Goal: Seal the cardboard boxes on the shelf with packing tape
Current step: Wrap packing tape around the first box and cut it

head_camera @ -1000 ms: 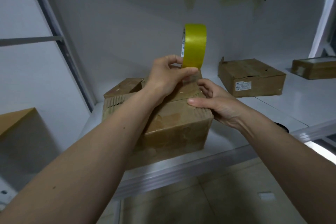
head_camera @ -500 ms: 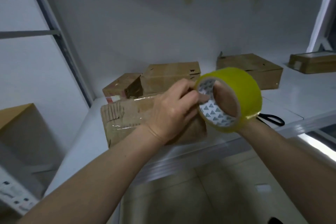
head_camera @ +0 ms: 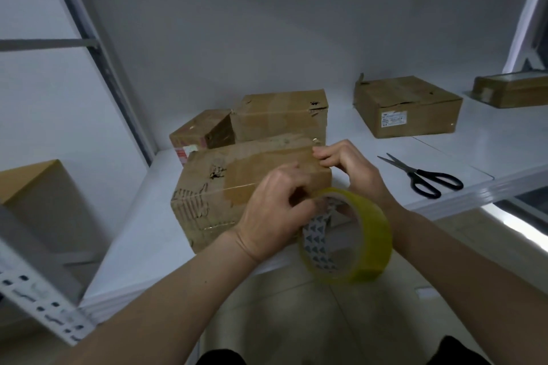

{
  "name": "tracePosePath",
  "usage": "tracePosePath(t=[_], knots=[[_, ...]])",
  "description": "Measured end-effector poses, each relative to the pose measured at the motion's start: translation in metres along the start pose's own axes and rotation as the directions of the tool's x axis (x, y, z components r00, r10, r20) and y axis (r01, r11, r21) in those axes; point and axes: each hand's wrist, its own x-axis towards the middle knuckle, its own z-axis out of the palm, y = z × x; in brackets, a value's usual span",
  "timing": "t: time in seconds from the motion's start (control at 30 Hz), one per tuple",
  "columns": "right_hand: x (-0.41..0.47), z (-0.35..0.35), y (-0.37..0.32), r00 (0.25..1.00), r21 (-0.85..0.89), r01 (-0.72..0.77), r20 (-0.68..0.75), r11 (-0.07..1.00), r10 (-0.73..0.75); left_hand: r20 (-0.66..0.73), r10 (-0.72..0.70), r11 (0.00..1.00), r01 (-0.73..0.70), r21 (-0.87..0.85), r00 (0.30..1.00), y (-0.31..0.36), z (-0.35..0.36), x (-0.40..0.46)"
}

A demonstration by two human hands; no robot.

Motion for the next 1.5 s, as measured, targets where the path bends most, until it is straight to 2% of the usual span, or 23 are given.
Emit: tracePosePath(t=[0.03, 0.07, 0.13, 0.17, 0.2, 0.27, 0.3, 0.4, 0.5, 0.57, 0.63, 0.73, 0.8, 0.93, 1.07, 1.23, 1.3, 1.4, 1.5], knots=[[0.003, 0.004, 0.003, 0.998, 0.049, -0.027, -0.063, 0.998, 0.03, 0.016, -0.114, 0.993, 0.115, -0.028, 0.993, 0.002, -0.003, 0.003], [0.001, 0.004, 0.007, 0.996, 0.087, -0.065, -0.051, 0.994, 0.07, 0.009, -0.206, 0.975, 0.206, -0.086, 0.978, 0.003, -0.002, 0.001], [0.002, 0.003, 0.011, 0.995, 0.127, -0.09, -0.041, 0.988, 0.096, 0.001, -0.326, 0.943, 0.325, -0.064, 0.945, 0.004, -0.004, 0.003], [0.002, 0.002, 0.013, 0.996, 0.128, -0.048, -0.074, 0.991, 0.058, 0.0, -0.319, 0.948, 0.319, -0.006, 0.948, 0.001, -0.005, 0.004], [0.003, 0.0, 0.011, 0.997, 0.114, -0.053, -0.058, 0.992, 0.059, -0.02, -0.244, 0.968, 0.245, 0.052, 0.969, -0.001, -0.007, 0.006], [0.007, -0.006, 0.005, 0.988, 0.221, -0.139, -0.038, 0.965, 0.151, -0.062, -0.026, 0.977, 0.039, 0.208, 0.998, -0.006, -0.002, 0.005], [0.009, -0.008, 0.001, 0.979, 0.309, -0.197, 0.01, 0.93, 0.204, -0.091, 0.024, 0.97, -0.002, 0.243, 0.996, -0.008, 0.001, 0.004], [0.015, -0.027, -0.017, 0.93, 0.377, -0.36, 0.223, 0.854, 0.293, -0.164, -0.028, 0.976, 0.062, 0.209, 0.986, -0.008, 0.005, 0.005], [0.014, -0.047, -0.015, 0.883, 0.466, -0.429, 0.395, 0.774, 0.252, -0.182, -0.088, 0.974, 0.122, 0.189, 0.979, -0.01, 0.007, 0.005], [0.02, -0.05, -0.015, 0.903, 0.469, -0.402, 0.346, 0.786, 0.256, -0.178, -0.139, 0.974, 0.167, 0.153, 0.974, -0.012, 0.006, 0.007], [0.027, -0.048, -0.013, 0.913, 0.429, -0.389, 0.293, 0.815, 0.282, -0.146, -0.245, 0.946, 0.269, 0.181, 0.958, -0.011, 0.004, 0.012], [0.034, -0.042, -0.012, 0.923, 0.432, -0.376, 0.256, 0.82, 0.288, -0.167, -0.393, 0.786, 0.424, 0.449, 0.904, -0.014, -0.002, 0.015], [0.037, -0.041, -0.013, 0.92, 0.46, -0.388, 0.248, 0.799, 0.304, -0.165, -0.33, 0.76, 0.365, 0.538, 0.93, -0.019, -0.006, 0.012], [0.049, -0.037, -0.015, 0.922, 0.459, -0.383, 0.234, 0.802, 0.307, -0.13, -0.186, 0.81, 0.227, 0.541, 0.974, -0.032, -0.007, 0.008], [0.06, -0.029, -0.011, 0.903, 0.53, -0.426, 0.191, 0.733, 0.386, -0.163, -0.148, 0.811, 0.214, 0.545, 0.975, -0.035, -0.005, 0.007], [0.078, -0.023, -0.002, 0.907, 0.453, -0.419, 0.177, 0.787, 0.381, -0.19, -0.108, 0.817, 0.196, 0.542, 0.976, -0.04, -0.005, 0.005], [0.087, -0.021, 0.003, 0.902, 0.464, -0.424, 0.136, 0.778, 0.41, -0.203, -0.099, 0.82, 0.195, 0.539, 0.974, -0.041, -0.005, 0.003], [0.097, -0.011, 0.01, 0.875, 0.487, -0.461, 0.108, 0.742, 0.472, -0.234, -0.074, 0.845, 0.186, 0.502, 0.969, -0.04, -0.004, 0.0], [0.106, -0.001, 0.021, 0.845, 0.594, -0.48, 0.115, 0.645, 0.523, -0.233, -0.062, 0.858, 0.171, 0.484, 0.97, -0.042, -0.003, -0.001]])
